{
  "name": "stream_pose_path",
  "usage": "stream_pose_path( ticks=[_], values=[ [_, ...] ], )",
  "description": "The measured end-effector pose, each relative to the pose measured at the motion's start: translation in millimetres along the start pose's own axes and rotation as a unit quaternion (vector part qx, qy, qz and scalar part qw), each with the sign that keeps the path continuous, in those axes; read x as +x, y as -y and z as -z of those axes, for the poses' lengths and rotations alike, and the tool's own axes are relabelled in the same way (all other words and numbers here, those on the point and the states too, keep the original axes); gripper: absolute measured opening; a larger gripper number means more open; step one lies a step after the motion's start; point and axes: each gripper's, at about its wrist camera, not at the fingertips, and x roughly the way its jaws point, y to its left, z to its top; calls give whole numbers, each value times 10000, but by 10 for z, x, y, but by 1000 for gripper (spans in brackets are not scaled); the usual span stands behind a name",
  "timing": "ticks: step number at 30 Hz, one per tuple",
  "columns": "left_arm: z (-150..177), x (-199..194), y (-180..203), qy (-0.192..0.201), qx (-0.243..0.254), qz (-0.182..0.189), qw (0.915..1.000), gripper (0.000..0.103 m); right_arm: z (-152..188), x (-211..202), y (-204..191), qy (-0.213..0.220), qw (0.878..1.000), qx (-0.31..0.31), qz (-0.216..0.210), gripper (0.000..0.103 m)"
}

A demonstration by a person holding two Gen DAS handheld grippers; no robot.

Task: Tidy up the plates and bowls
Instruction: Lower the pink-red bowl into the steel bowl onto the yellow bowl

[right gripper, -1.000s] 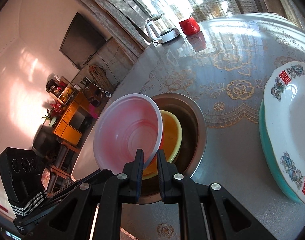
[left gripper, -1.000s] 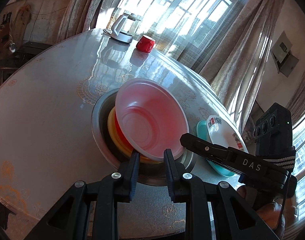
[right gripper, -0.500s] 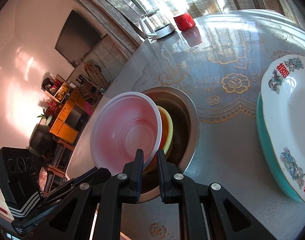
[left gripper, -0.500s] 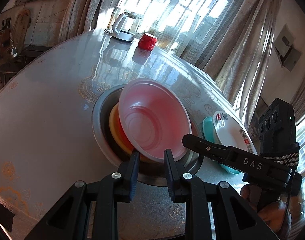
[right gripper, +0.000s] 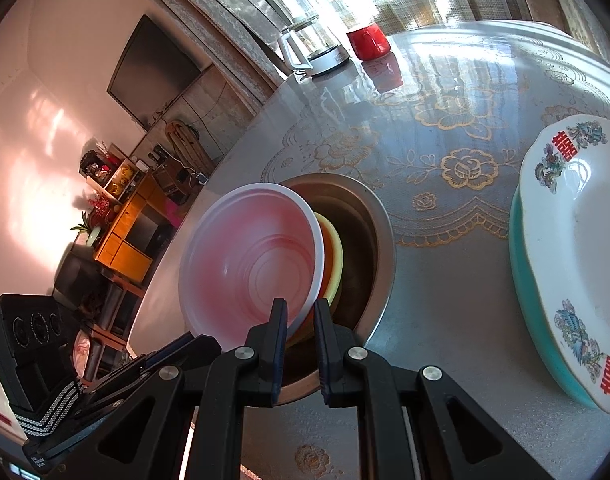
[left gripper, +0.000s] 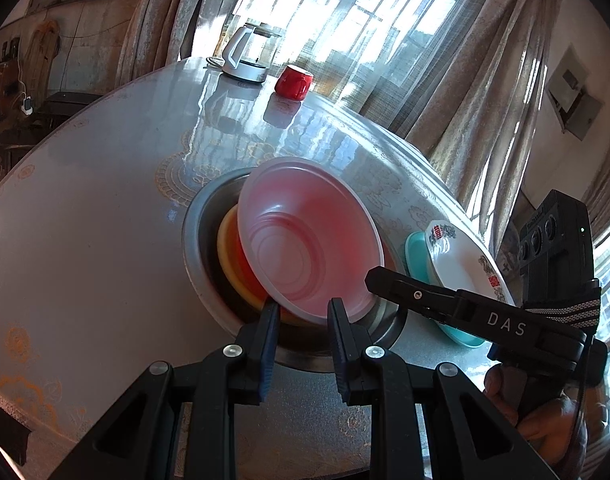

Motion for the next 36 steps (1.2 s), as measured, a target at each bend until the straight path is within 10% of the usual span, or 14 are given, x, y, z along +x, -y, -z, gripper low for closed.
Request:
stream_pose_path(
  ticks=[22, 36],
  values=[
    [-26, -60, -91, 111, -148, -87, 9998, 24, -12, -72, 30, 56, 9998, -30, 209, 23],
    [-78, 69, -82, 119, 74, -170, 9998, 24, -88, 84, -200, -53, 9877, -1053, 1156, 25]
  ],
)
